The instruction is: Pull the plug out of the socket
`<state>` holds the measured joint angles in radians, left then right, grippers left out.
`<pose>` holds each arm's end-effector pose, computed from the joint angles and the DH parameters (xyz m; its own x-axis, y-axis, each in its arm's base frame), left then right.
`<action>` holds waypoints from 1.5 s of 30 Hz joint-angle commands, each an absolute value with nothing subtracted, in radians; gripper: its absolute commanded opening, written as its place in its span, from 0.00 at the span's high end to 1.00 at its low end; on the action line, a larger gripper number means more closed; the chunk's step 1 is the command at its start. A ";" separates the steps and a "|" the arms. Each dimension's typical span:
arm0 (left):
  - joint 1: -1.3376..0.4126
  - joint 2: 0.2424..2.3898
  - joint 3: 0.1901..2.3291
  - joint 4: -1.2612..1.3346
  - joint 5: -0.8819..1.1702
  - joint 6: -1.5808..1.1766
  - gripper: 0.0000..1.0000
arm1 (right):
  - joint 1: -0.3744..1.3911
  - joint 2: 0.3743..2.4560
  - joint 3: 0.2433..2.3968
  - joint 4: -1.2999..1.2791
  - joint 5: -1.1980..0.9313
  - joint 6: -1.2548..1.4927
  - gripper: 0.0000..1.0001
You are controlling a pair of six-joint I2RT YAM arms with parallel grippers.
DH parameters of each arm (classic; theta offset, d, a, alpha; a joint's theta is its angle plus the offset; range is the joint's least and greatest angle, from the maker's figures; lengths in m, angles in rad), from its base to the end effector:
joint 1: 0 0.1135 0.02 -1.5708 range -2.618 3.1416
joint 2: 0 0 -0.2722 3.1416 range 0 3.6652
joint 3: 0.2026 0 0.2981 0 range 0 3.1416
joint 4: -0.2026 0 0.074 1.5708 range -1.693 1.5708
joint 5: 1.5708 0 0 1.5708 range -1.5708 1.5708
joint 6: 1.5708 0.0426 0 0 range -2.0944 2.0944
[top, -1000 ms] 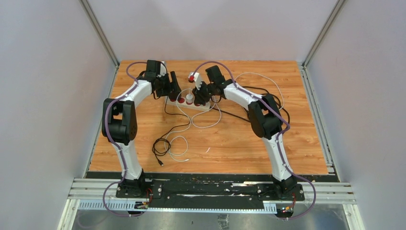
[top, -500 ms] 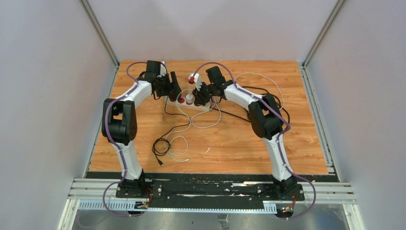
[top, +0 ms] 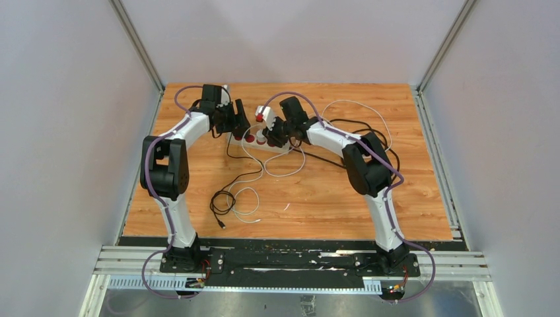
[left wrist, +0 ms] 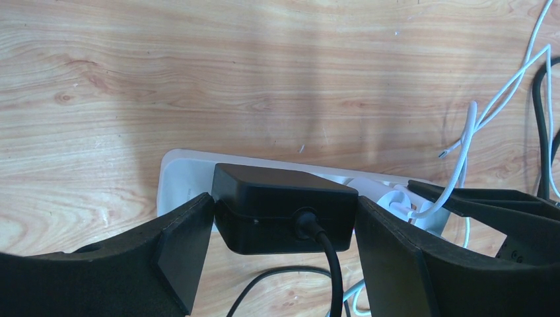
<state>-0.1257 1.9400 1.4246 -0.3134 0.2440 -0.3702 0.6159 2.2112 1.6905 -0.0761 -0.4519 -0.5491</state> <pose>0.4747 -0.0704 0.1906 -0.7844 -0.2548 -0.5656 -0.0002 0.9119 -0.4105 0.4453 0.3379 0.1754 0.0338 -0.5513 -0.8336 -0.9342 0.2789 -0.2224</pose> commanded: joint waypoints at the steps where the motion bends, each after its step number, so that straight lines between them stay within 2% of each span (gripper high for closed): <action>1: -0.123 1.993 1.371 -0.401 0.191 -0.348 0.22 | 0.622 2.234 1.742 -0.152 -0.441 -0.461 1.00; 8: -0.123 1.997 1.364 -0.406 0.177 -0.350 0.22 | 0.575 2.266 1.812 -0.201 -0.620 -0.230 1.00; 16: -0.123 1.996 1.337 -0.396 0.173 -0.357 0.22 | 0.564 2.280 1.824 -0.208 -0.650 -0.149 1.00; 24: -0.123 1.968 1.277 -0.369 0.176 -0.367 0.22 | 0.590 2.231 1.728 -0.140 -0.369 -0.156 1.00; 36: -0.123 1.944 1.205 -0.363 0.147 -0.364 0.23 | 0.709 2.095 1.414 0.220 -0.049 -0.524 1.00; 40: -0.123 1.939 1.182 -0.356 0.134 -0.362 0.23 | 0.713 2.090 1.390 0.270 -0.002 -0.490 1.00; 45: -0.123 1.939 1.168 -0.351 0.126 -0.362 0.23 | 0.705 2.096 1.465 0.126 -0.075 -0.298 1.00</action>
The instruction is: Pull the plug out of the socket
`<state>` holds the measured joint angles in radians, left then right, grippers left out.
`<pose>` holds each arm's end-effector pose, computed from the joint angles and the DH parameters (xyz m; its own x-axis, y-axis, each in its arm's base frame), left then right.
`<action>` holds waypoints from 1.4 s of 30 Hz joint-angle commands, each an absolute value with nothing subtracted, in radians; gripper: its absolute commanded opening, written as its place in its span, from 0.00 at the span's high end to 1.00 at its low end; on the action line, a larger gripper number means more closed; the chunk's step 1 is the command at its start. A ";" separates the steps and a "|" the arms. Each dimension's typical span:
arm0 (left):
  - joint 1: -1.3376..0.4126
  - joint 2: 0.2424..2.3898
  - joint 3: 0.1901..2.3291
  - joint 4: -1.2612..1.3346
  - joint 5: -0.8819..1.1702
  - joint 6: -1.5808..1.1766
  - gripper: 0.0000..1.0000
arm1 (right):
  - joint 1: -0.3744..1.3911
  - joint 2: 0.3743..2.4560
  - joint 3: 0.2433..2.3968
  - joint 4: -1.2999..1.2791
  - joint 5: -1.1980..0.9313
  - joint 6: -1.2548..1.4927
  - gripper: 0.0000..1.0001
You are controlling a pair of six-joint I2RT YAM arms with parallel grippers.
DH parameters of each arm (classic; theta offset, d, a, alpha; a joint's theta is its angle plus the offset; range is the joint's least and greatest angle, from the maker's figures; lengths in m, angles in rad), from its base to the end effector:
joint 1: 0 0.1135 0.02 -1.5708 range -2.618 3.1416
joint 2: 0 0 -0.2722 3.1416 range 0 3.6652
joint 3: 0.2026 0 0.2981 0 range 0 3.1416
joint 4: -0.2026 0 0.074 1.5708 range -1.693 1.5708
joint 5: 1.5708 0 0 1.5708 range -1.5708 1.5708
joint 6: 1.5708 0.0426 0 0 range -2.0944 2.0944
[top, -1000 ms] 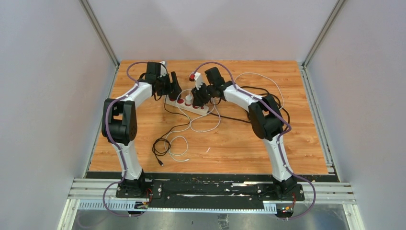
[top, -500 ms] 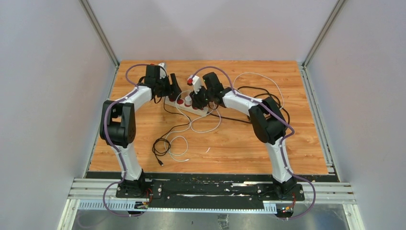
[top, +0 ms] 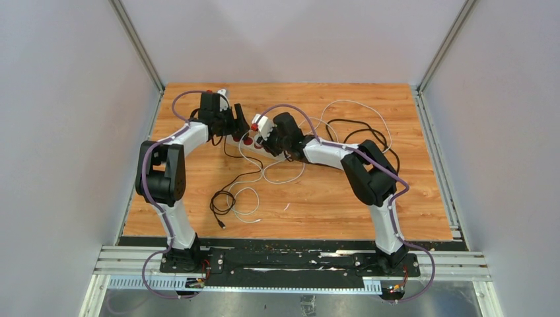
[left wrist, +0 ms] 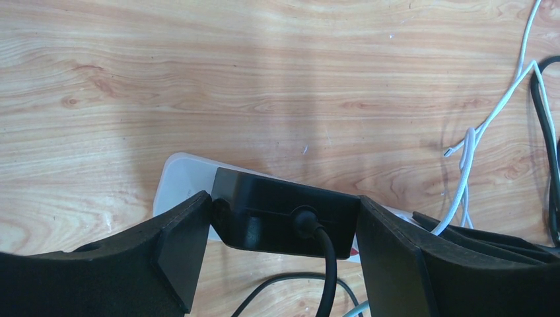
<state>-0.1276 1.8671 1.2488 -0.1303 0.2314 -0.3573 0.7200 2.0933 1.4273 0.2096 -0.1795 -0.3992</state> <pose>0.4518 -0.0678 0.1749 -0.7341 -0.2490 -0.6318 0.0361 0.9147 -0.4025 0.3909 0.3529 0.1650 -0.0063 -0.5142 -0.8576 -0.8376 0.4713 -0.2764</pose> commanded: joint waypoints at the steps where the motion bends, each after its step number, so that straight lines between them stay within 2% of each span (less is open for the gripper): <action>1: -0.123 1.939 1.167 -0.351 0.127 -0.362 0.24 | 0.703 2.095 1.475 0.102 -0.094 -0.266 1.00; 12: -0.123 1.922 1.142 -0.344 0.112 -0.363 0.25 | 0.676 2.115 1.565 -0.093 -0.066 -0.033 1.00; 26: -0.123 1.909 1.126 -0.339 0.102 -0.362 0.25 | 0.646 2.112 1.518 -0.021 -0.143 0.057 1.00; 36: -0.123 1.896 1.104 -0.336 0.110 -0.359 0.24 | 0.686 2.024 1.344 0.223 -0.059 -0.286 1.00; 42: -0.123 1.891 1.099 -0.335 0.112 -0.357 0.24 | 0.720 2.003 1.312 0.270 -0.062 -0.401 1.00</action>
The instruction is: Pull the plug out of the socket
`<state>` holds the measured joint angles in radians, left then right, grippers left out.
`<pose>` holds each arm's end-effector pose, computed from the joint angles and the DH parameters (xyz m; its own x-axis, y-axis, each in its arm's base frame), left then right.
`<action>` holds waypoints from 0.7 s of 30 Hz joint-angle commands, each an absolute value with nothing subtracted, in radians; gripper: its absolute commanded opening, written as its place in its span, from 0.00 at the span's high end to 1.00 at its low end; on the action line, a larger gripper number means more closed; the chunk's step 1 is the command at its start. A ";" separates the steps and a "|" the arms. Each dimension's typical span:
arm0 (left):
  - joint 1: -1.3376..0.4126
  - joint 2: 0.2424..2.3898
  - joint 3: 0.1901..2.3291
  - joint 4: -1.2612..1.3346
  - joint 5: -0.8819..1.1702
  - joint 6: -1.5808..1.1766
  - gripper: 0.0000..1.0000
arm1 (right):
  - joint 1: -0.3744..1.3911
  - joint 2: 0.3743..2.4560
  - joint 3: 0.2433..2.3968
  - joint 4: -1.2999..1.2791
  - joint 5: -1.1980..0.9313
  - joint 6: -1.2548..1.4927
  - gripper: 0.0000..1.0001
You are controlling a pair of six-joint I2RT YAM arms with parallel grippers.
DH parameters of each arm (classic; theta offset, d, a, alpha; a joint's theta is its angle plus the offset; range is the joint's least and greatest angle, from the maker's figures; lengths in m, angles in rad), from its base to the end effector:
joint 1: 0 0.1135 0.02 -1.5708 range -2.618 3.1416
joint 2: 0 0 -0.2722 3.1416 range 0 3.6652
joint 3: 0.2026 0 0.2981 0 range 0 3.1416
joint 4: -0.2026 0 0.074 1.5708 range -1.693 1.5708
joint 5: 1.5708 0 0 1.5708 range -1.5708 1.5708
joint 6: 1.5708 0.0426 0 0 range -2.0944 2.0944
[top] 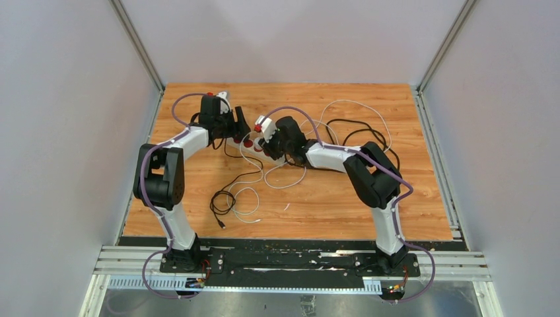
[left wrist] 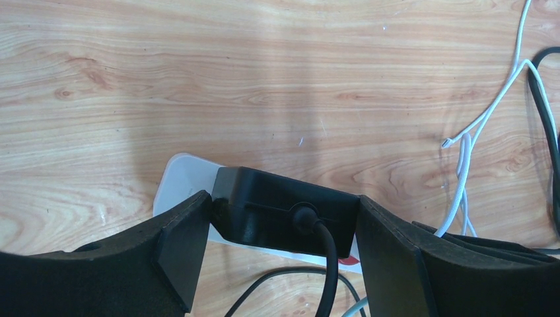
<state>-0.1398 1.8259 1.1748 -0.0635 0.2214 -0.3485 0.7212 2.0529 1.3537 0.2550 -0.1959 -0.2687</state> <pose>0.4390 -0.0712 0.1719 -0.7124 -0.2362 -0.6608 0.0606 0.9175 -0.3932 0.3797 0.3448 0.1629 -0.1042 -0.4383 -0.8928 -0.8374 0.5230 -0.1591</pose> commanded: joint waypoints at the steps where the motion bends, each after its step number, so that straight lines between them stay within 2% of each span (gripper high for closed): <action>1: -0.123 1.891 1.097 -0.334 0.112 -0.357 0.24 | 0.724 2.001 1.301 0.282 -0.057 -0.418 1.00; 9: -0.123 1.888 1.094 -0.335 0.114 -0.357 0.24 | 0.762 1.995 1.238 0.362 0.040 -0.536 1.00; 21: -0.123 1.877 1.088 -0.336 0.111 -0.354 0.25 | 0.709 2.050 1.435 -0.024 0.017 -0.076 1.00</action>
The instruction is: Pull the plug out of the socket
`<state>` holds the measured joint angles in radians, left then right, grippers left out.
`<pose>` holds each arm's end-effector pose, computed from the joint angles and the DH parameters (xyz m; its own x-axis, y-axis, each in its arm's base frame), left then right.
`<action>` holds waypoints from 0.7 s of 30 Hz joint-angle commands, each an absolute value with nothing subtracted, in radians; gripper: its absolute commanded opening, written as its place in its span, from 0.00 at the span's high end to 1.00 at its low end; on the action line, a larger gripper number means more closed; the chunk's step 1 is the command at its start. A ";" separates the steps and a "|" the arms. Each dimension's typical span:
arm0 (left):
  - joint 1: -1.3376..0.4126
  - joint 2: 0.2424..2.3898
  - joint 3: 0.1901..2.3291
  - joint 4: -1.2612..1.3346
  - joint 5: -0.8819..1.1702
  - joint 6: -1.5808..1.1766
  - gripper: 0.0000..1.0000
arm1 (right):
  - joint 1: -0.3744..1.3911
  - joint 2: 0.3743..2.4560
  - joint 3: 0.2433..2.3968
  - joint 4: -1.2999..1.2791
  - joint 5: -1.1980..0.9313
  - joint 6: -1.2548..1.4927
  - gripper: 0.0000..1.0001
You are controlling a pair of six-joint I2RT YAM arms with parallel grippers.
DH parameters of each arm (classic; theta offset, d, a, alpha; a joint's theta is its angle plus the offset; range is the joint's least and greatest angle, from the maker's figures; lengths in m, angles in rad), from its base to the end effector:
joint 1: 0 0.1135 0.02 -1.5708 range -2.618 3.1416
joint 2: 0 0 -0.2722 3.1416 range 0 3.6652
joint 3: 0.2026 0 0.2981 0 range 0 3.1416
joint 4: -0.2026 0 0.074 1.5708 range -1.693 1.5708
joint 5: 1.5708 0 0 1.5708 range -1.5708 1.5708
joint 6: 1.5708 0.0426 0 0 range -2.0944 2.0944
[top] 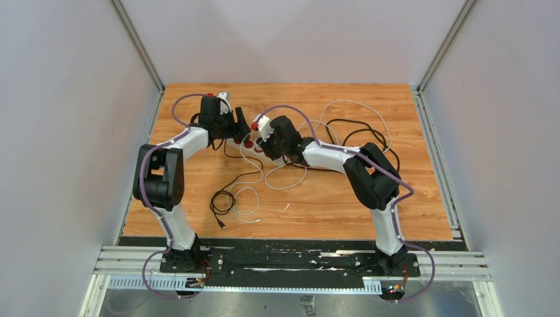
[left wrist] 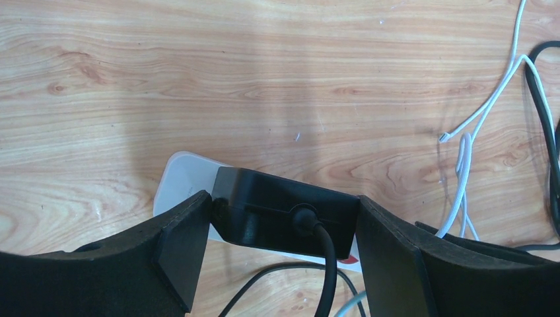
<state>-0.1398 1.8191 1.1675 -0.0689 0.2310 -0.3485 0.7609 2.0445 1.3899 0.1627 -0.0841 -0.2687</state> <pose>0.4365 -0.0713 0.1718 -0.7186 -0.2346 -0.6547 0.0645 0.9149 -0.3986 0.3705 0.3577 0.1705 -0.1331 -0.4920 -0.8603 -0.8050 0.5601 -0.1958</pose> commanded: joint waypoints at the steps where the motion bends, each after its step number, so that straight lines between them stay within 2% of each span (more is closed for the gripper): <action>1: -0.123 1.875 1.086 -0.336 0.110 -0.354 0.25 | 0.702 2.050 1.439 -0.043 0.016 -0.049 1.00; 6: -0.123 1.869 1.079 -0.334 0.105 -0.356 0.25 | 0.674 2.033 1.431 -0.067 -0.059 0.056 1.00; 9: -0.123 1.866 1.079 -0.334 0.105 -0.356 0.25 | 0.674 2.019 1.406 -0.017 -0.120 0.008 1.00; 17: -0.123 1.864 1.080 -0.332 0.103 -0.359 0.25 | 0.688 1.919 1.249 0.298 -0.211 -0.336 1.00; 21: -0.123 1.862 1.081 -0.332 0.102 -0.359 0.24 | 0.694 1.896 1.224 0.310 -0.264 -0.472 1.00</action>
